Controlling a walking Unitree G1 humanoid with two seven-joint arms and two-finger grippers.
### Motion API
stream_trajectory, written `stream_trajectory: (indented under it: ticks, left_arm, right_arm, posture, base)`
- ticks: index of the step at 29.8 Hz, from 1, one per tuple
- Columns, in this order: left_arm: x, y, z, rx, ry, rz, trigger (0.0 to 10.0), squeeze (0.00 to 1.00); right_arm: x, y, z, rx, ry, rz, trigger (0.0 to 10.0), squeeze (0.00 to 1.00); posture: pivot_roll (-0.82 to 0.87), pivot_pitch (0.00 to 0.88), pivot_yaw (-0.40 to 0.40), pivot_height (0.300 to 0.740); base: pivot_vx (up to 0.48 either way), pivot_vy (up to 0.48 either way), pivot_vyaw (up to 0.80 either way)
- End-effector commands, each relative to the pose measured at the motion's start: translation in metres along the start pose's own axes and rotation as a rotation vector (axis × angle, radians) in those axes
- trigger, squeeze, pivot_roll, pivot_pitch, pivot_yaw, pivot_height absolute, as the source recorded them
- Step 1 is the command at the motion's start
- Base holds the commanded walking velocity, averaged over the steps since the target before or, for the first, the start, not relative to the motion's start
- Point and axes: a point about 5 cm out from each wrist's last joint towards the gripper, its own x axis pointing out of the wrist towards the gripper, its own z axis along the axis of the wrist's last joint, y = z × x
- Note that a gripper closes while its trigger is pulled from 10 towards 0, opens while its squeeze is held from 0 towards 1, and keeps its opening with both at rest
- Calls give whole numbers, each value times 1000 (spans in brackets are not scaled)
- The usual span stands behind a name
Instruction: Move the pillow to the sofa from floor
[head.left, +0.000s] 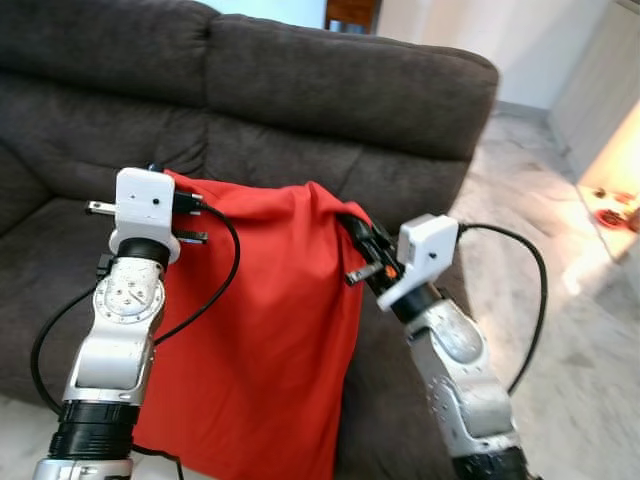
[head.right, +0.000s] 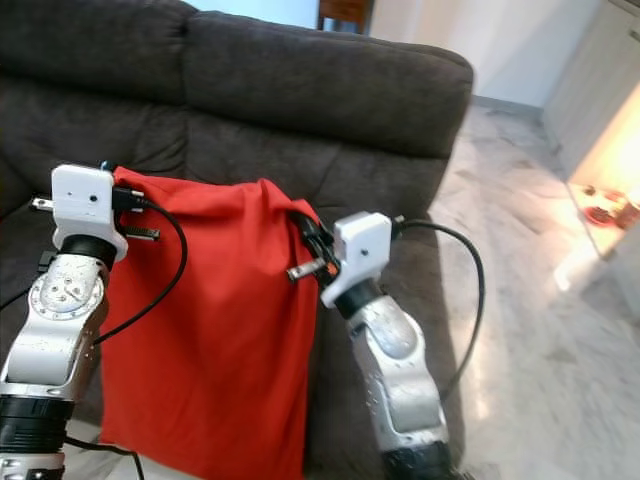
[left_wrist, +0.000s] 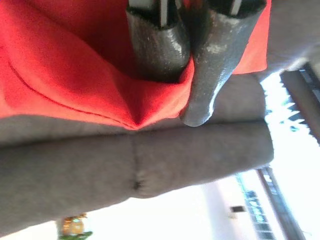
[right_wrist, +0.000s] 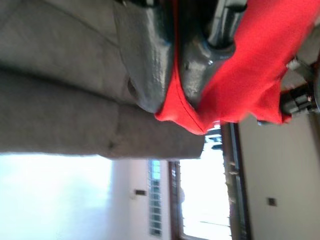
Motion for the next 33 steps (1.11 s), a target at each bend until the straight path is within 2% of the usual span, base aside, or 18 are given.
stream_trajectory:
  ticks: [1, 4, 8, 9, 10, 11, 13, 16, 21, 26, 27, 28, 29, 30, 31, 33]
  left_arm:
    - [6, -6, 32, -25, -136, -18, 10000, 0]
    - [10, -2, 40, -23, -157, -5, 10000, 0]
    - [12, -2, 40, -26, -150, -8, 10000, 0]
    - [12, -7, 34, -36, -109, -38, 10000, 0]
    - [12, -7, 34, -36, -109, -38, 10000, 0]
    - [11, -13, 26, -55, -54, -87, 10000, 0]
    - [5, -26, 18, -59, -17, -196, 10000, 0]
    - [-4, -39, 9, -24, 21, -288, 10000, 0]
    - [-13, -47, -7, 37, 104, -359, 10000, 0]
    - [-15, -46, -10, 87, 109, -373, 10000, 0]
    - [-15, -47, -10, 96, 105, -377, 10000, 286]
    - [-15, -47, -9, 100, 104, -377, 10000, 463]
    - [-15, -47, -10, 95, 106, -374, 10000, 812]
    - [-15, -47, -10, 95, 106, -374, 10000, 812]
    - [-15, -46, -9, 89, 109, -368, 10000, 1000]
    - [-15, -46, -8, 83, 103, -368, 10000, 1000]
  right_arm:
    - [1, -8, 18, -27, -78, -31, 10000, 0]
    - [14, -13, 35, -25, -149, -48, 10000, 0]
    - [22, -17, 39, -25, -168, -67, 10000, 0]
    - [24, -20, 35, -26, -144, -84, 10000, 0]
    - [24, -20, 35, -26, -144, -84, 10000, 0]
    - [24, -22, 27, -31, -105, -104, 10000, 0]
    - [22, -28, 13, -35, -24, -167, 10000, 0]
    - [18, -29, -3, -35, 59, -190, 10000, 0]
    - [13, -28, -19, -19, 129, -190, 10000, 0]
    - [11, -30, -26, -23, 167, -212, 10000, 0]
    - [11, -30, -26, -22, 172, -218, 10000, 0]
    - [10, -31, -27, -21, 175, -221, 10000, 0]
    - [10, -31, -27, -20, 176, -222, 10000, 0]
    - [10, -31, -27, -20, 176, -222, 10000, 0]
    - [10, -31, -27, -18, 178, -222, 10000, 0]
    - [10, -31, -28, -16, 179, -222, 10000, 0]
  posture:
    - [175, 103, -33, 740]
    - [179, 101, -32, 740]
    - [179, 102, -32, 740]
    - [179, 103, -33, 740]
    - [179, 103, -33, 740]
    - [180, 104, -34, 740]
    - [182, 106, -34, 740]
    - [184, 109, -34, 740]
    - [182, 112, -36, 740]
    - [184, 111, -35, 740]
    - [183, 110, -35, 740]
    - [182, 110, -35, 740]
    - [182, 111, -35, 740]
    - [182, 111, -35, 740]
    - [184, 108, -36, 740]
    - [184, 108, -38, 740]
  base:
    - [368, 0, 0]
    - [370, 0, 0]
    - [370, 0, 0]
    - [292, 0, 0]
    - [292, 0, 0]
    - [0, 0, 0]
    - [0, 0, 0]
    - [0, 0, 0]
    - [0, 0, 0]
    - [0, 0, 0]
    - [0, 0, 0]
    - [0, 0, 0]
    - [0, 0, 0]
    - [0, 0, 0]
    - [0, 0, 0]
    - [0, 0, 0]
